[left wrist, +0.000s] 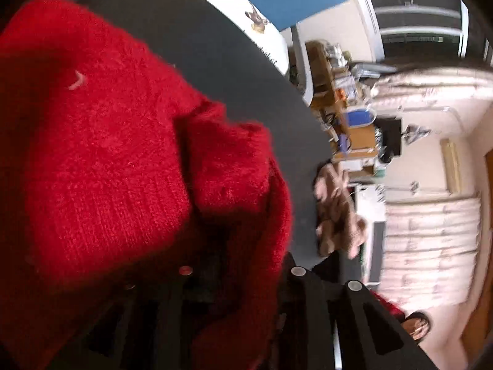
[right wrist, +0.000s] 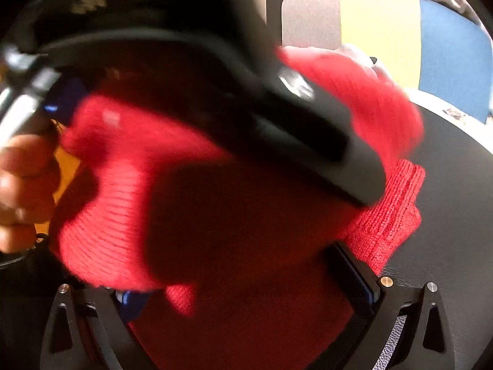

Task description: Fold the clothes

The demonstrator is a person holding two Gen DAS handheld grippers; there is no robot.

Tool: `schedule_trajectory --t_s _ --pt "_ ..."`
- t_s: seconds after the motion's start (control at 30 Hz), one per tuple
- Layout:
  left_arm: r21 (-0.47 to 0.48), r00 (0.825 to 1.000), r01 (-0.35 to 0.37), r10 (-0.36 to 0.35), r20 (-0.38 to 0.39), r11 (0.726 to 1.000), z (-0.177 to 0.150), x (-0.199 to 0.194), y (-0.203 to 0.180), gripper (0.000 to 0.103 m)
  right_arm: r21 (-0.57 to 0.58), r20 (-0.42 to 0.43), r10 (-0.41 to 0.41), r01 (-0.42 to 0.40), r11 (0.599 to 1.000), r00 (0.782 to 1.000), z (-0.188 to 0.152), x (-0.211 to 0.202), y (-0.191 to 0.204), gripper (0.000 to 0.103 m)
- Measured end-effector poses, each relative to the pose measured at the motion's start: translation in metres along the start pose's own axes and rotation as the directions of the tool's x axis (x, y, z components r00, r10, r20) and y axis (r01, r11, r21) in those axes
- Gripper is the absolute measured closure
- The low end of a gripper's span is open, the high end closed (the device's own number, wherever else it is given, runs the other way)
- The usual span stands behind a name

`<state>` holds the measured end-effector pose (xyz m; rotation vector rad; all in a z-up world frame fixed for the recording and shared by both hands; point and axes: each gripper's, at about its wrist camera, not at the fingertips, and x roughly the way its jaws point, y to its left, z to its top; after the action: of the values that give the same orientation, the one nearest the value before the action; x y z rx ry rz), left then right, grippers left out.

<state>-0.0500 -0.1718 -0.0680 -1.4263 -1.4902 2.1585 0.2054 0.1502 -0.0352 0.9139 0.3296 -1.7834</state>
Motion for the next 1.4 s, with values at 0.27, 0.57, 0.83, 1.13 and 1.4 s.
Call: schedule_trajectory --t_s 0.27,0.57,0.83,1.13,1.4 --pt "0.196 0.979 0.187 -0.199 0.041 0.963 -0.009 -0.080 -0.022 0.070 0.014 0.002 -0.075 0.075 0.997 0.997 -0.002 -0.012 0.008 0.000" --pt "0.274 0.954 -0.151 0.068 0.291 0.950 -0.036 -0.147 0.057 0.069 0.098 -0.086 -0.207 0.215 0.972 0.975 -0.060 -0.073 0.035 0.000" --pt "0.329 0.937 -0.196 0.077 0.340 0.924 -0.078 -0.160 0.095 0.069 0.201 0.140 0.062 -0.090 0.975 0.988 -0.045 -0.134 0.063 0.000" --pt "0.499 0.950 -0.210 0.056 0.306 0.841 -0.103 -0.149 0.082 0.069 0.196 -0.044 0.203 -0.191 0.962 0.978 0.005 -0.038 0.052 0.000" --pt "0.566 0.965 -0.223 0.097 0.243 0.794 -0.106 -0.134 0.086 0.069 0.314 -0.250 0.425 -0.342 0.886 0.870 -0.032 -0.038 0.051 0.000"
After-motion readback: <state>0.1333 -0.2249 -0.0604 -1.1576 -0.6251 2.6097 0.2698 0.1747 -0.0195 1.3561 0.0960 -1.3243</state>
